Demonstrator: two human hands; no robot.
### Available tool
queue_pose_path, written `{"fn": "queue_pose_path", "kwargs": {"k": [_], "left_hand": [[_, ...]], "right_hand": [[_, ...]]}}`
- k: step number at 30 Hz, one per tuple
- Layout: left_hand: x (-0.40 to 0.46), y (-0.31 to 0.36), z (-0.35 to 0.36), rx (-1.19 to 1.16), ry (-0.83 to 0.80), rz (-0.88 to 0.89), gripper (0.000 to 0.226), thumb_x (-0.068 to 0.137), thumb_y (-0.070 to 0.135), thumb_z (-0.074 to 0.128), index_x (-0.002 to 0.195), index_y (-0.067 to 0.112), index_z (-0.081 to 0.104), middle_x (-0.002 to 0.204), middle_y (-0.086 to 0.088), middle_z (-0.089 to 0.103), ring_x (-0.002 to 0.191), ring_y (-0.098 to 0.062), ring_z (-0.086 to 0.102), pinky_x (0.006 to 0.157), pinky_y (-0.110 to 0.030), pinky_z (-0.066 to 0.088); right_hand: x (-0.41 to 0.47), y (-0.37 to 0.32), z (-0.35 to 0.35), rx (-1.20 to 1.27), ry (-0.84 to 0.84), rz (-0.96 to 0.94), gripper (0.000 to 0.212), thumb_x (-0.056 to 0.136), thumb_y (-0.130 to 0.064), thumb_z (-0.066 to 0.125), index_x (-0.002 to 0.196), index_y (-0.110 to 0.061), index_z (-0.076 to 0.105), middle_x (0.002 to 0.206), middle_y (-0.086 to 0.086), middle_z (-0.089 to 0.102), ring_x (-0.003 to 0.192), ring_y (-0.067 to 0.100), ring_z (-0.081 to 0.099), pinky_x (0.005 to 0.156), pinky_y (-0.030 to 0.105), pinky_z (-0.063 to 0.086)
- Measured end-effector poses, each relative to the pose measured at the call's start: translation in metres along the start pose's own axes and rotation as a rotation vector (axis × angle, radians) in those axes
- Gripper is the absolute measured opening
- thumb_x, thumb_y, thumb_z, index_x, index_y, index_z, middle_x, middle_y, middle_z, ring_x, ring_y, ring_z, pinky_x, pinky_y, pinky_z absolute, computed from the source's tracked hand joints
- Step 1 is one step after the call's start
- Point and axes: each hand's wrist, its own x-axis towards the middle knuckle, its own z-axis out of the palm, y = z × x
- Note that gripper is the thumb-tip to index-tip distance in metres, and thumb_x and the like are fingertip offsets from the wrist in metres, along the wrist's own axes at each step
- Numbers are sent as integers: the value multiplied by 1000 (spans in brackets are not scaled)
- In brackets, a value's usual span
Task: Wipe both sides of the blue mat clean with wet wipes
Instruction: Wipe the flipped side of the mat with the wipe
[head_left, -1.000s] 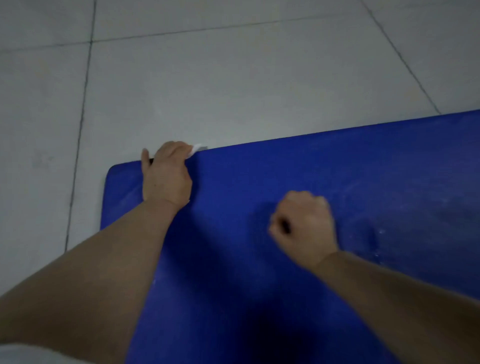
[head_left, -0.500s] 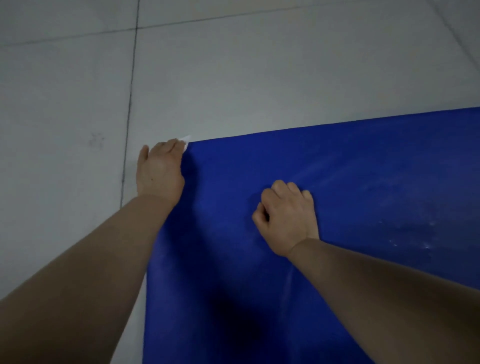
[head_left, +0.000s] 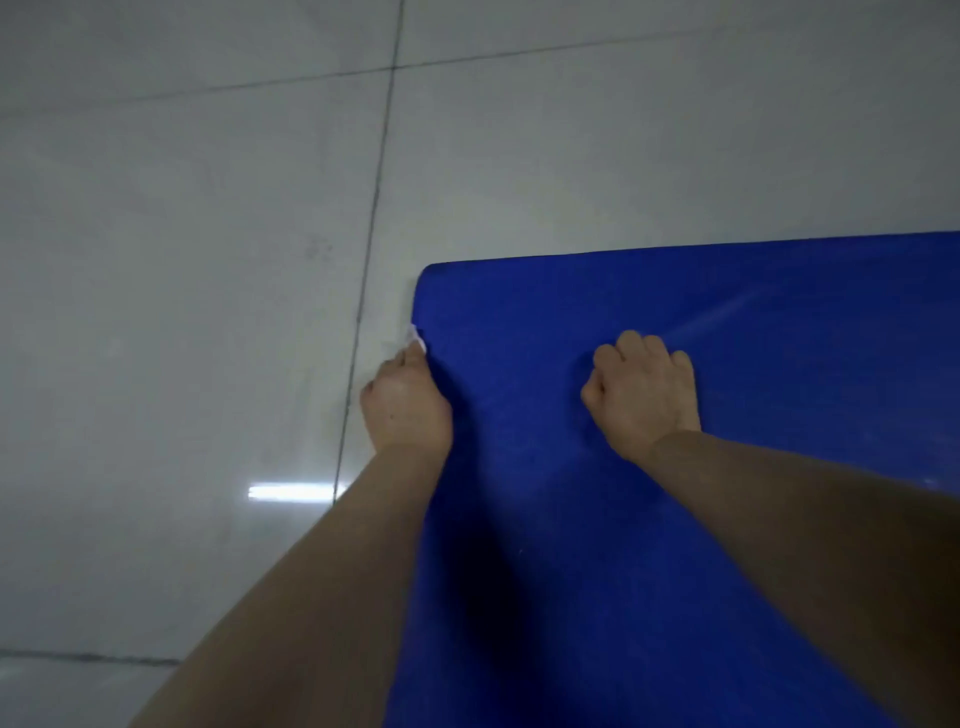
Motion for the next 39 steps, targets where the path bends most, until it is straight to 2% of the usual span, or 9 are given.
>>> {"fn": "queue_pose_path", "kwargs": {"k": [3,8,10,12,14,17,23,26,39], "left_hand": [[-30,-13,-4,15,-19,0,63,87,-2,42,147,15,34,109,-8,62,100,-26,58,85,-31,38],[-85,-35,1,-63,10,-26,61,79,-8,45,138,7,46,103,-12,62,92,-29,58,80,-33,37],[-107,-42,5,-126,62,-6,61,66,-15,54,125,-1,58,87,-17,64,75,-34,61,68,-38,42],[-129,-50,9,-154,130,19,56,54,-18,62,109,-5,65,77,-16,64,63,-33,62,59,-36,46],[-160,-61,13,-197,198,39,47,62,-12,54,107,-5,66,77,-15,65,63,-32,62,56,-35,49],[-212,-72,19,-308,211,-4,56,77,5,28,121,-6,60,97,-17,67,79,-34,65,64,-40,55],[-238,-70,35,-321,100,-92,58,83,16,29,131,-11,48,129,-25,56,118,-42,53,95,-61,45],[-238,-70,32,-334,60,-138,60,85,20,28,136,-7,44,135,-22,52,124,-38,48,101,-59,42],[-238,-73,31,-323,82,-51,63,82,14,31,144,3,33,142,-19,45,133,-37,37,110,-49,33]], "right_hand": [[0,-21,-16,-42,-258,134,20,96,-20,39,104,-9,54,109,9,49,98,25,47,75,34,38],[-54,-87,-30,53,-398,-191,24,100,-25,38,114,-12,52,117,5,44,104,20,44,77,29,38],[-84,-111,-26,152,-362,-262,20,97,-28,46,104,-13,58,111,4,48,100,20,48,78,30,37],[-106,-124,-22,205,-245,-278,18,75,-27,76,75,-15,62,87,1,55,77,18,54,65,30,45],[-122,-125,-17,221,-177,-269,31,55,-26,88,57,-19,58,69,-1,53,59,15,52,54,28,45],[-139,-115,-13,209,-104,-316,26,61,-31,83,59,-20,59,68,-3,53,59,14,51,55,28,45],[-138,-106,-1,244,20,-311,24,82,-33,49,62,-22,56,70,-6,48,62,12,46,57,29,41],[-138,-105,-2,279,17,-305,30,83,-33,36,63,-22,55,71,-5,48,62,13,45,58,29,38],[-138,-102,-8,271,-130,-363,29,84,-34,38,65,-21,56,75,-4,51,65,14,47,58,31,41]]}}
